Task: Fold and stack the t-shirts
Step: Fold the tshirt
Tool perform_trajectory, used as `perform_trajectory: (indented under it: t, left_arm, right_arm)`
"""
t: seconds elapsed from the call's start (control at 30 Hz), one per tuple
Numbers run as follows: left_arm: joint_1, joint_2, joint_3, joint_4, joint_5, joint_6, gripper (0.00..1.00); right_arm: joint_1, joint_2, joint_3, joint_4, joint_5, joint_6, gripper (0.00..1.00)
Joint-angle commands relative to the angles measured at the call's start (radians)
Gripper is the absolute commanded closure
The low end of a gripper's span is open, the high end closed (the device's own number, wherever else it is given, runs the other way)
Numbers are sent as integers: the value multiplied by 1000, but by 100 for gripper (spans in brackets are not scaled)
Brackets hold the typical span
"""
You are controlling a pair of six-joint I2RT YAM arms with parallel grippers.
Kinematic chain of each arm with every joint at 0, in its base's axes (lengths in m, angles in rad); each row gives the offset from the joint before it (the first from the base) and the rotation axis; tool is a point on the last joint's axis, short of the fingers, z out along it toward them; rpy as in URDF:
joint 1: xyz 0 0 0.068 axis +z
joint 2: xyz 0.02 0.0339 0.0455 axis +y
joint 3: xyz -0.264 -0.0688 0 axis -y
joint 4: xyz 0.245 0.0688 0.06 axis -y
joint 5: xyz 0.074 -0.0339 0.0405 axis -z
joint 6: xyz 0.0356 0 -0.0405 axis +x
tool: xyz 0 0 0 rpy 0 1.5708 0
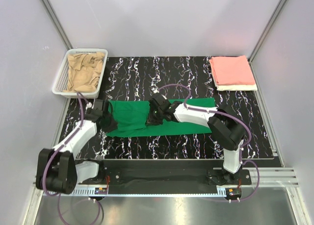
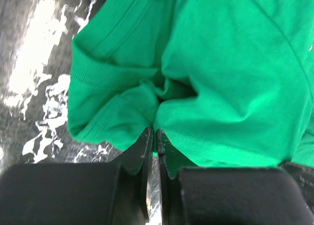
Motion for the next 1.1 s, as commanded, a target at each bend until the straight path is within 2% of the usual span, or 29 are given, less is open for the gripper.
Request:
perform_trajectory:
  t: [0.0, 0.1, 0.4, 0.67, 1.07]
  left_arm:
    - [1, 43, 90, 26, -26, 31, 90]
    - [-1, 74, 120, 23, -39, 49, 100]
    - [4, 146, 206, 15, -17, 76, 100]
    - [2, 34, 96, 4, -23, 57, 100]
    - [-9, 42, 8, 36, -39, 40, 100]
  right_arm:
    - [-7, -11, 57, -5, -40, -24, 100]
    - [-27, 1, 69, -9, -53, -30, 100]
    - [-68, 21, 82, -9, -108, -56, 100]
    - [-68, 9, 40, -8, -128, -55, 100]
    - [-62, 6, -6, 3, -119, -56, 100]
